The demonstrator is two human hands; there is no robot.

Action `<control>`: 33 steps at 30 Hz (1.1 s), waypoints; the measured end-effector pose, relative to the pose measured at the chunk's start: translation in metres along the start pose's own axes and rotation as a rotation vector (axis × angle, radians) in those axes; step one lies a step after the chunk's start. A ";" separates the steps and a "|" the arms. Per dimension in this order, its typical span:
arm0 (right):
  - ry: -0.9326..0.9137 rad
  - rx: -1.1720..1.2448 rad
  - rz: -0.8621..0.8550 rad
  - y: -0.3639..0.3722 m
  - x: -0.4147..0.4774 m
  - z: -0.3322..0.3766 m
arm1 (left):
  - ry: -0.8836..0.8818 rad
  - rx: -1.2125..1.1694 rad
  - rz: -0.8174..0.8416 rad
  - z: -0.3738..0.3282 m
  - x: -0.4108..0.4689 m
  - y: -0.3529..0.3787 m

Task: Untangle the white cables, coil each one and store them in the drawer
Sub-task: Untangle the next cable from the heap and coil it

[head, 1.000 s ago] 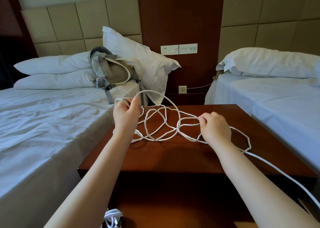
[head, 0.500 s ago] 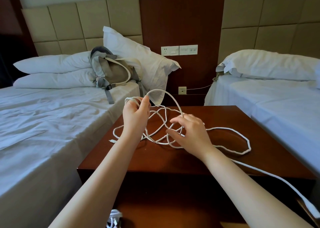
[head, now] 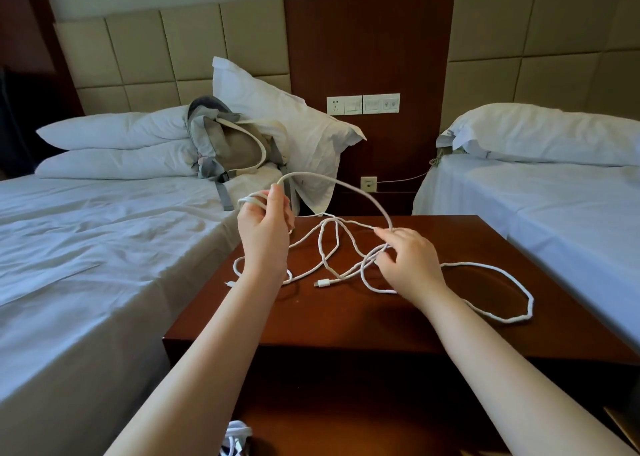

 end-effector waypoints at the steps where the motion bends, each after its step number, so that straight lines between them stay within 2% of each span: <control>1: 0.032 0.123 -0.083 -0.008 0.002 -0.001 | -0.001 0.047 0.002 0.004 0.000 0.000; 4: 0.011 0.217 -0.320 -0.029 0.001 -0.003 | -0.044 0.156 0.055 0.014 -0.005 0.005; 10: 0.042 0.451 -0.443 -0.047 0.001 -0.002 | -0.150 0.328 0.251 0.025 -0.027 0.032; 14: 0.151 0.605 -0.458 -0.051 0.002 -0.008 | -0.184 0.420 0.456 0.034 -0.043 0.046; 18: 0.319 0.721 -0.460 -0.051 0.002 -0.021 | -0.281 0.435 0.520 0.043 -0.049 0.048; 21: 0.400 0.903 -0.320 -0.042 0.004 -0.022 | -0.283 0.441 0.507 0.042 -0.049 0.046; 23: 0.413 0.984 -0.183 -0.033 0.006 -0.014 | -0.374 0.375 0.511 0.048 -0.051 0.047; 25: 0.375 0.858 -0.117 -0.027 0.006 -0.008 | -0.414 0.377 0.540 0.053 -0.054 0.050; 29: 0.300 0.519 -0.065 -0.022 0.002 -0.011 | -0.215 0.600 0.650 0.047 -0.060 0.060; 31: 0.284 0.349 0.047 -0.019 -0.002 -0.016 | -0.114 0.683 0.683 0.046 -0.063 0.065; 33: 0.313 0.291 0.150 -0.017 -0.007 -0.023 | -0.039 0.768 0.632 0.049 -0.062 0.066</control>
Point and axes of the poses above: each hand's wrist, its own x-axis towards the middle knuckle, its own y-axis out of the palm, z = x × y, the point moved 7 cm from there along x, towards the middle knuckle, and after that the axes turned 4 degrees about -z, right-handed, at the moved point
